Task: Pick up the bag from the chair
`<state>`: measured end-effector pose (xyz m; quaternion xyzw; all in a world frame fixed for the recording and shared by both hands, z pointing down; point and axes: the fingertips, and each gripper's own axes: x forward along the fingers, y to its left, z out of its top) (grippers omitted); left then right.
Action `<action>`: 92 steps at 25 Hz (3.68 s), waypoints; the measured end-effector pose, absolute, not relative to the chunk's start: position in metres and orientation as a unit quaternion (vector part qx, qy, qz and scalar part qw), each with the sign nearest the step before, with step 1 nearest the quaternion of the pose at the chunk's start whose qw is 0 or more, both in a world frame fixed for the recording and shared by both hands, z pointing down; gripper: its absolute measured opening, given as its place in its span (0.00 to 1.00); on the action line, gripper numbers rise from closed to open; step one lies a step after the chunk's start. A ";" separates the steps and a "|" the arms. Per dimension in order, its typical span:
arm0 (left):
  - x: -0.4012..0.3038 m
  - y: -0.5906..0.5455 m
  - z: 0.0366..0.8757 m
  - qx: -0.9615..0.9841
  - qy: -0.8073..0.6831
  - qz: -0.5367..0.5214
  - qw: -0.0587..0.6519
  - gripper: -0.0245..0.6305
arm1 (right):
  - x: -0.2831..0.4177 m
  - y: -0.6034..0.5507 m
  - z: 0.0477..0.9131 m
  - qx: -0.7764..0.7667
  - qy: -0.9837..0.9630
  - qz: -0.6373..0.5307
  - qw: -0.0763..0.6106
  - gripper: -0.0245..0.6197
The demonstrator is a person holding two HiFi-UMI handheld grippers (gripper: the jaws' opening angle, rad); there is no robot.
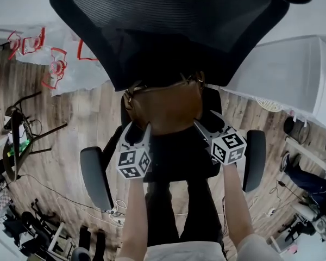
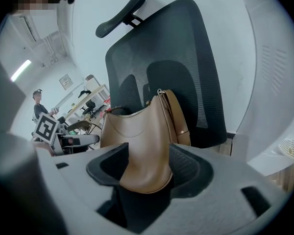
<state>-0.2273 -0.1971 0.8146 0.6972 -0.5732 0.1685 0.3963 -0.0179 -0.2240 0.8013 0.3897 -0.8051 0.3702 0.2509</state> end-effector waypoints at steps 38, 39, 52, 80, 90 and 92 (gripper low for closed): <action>-0.208 -0.247 0.890 0.734 -0.501 0.127 0.441 0.63 | -0.070 -0.264 0.920 0.293 -0.790 0.483 0.236 0.95; -0.207 -0.248 0.892 0.737 -0.497 0.119 0.442 0.63 | -0.072 -0.263 0.922 0.292 -0.789 0.490 0.226 0.95; -0.200 -0.251 0.896 0.750 -0.474 0.039 0.459 0.65 | -0.070 -0.263 0.922 0.297 -0.796 0.491 0.190 0.92; -0.178 -0.204 0.730 0.774 -0.456 0.032 0.437 0.65 | -0.046 -0.210 0.751 0.344 -0.809 0.454 0.146 0.88; -0.179 -0.197 0.596 0.799 -0.459 0.011 0.389 0.65 | -0.044 -0.205 0.617 0.367 -0.821 0.428 0.090 0.88; -0.183 -0.206 0.572 0.808 -0.459 0.007 0.370 0.65 | -0.048 -0.214 0.593 0.373 -0.827 0.414 0.072 0.88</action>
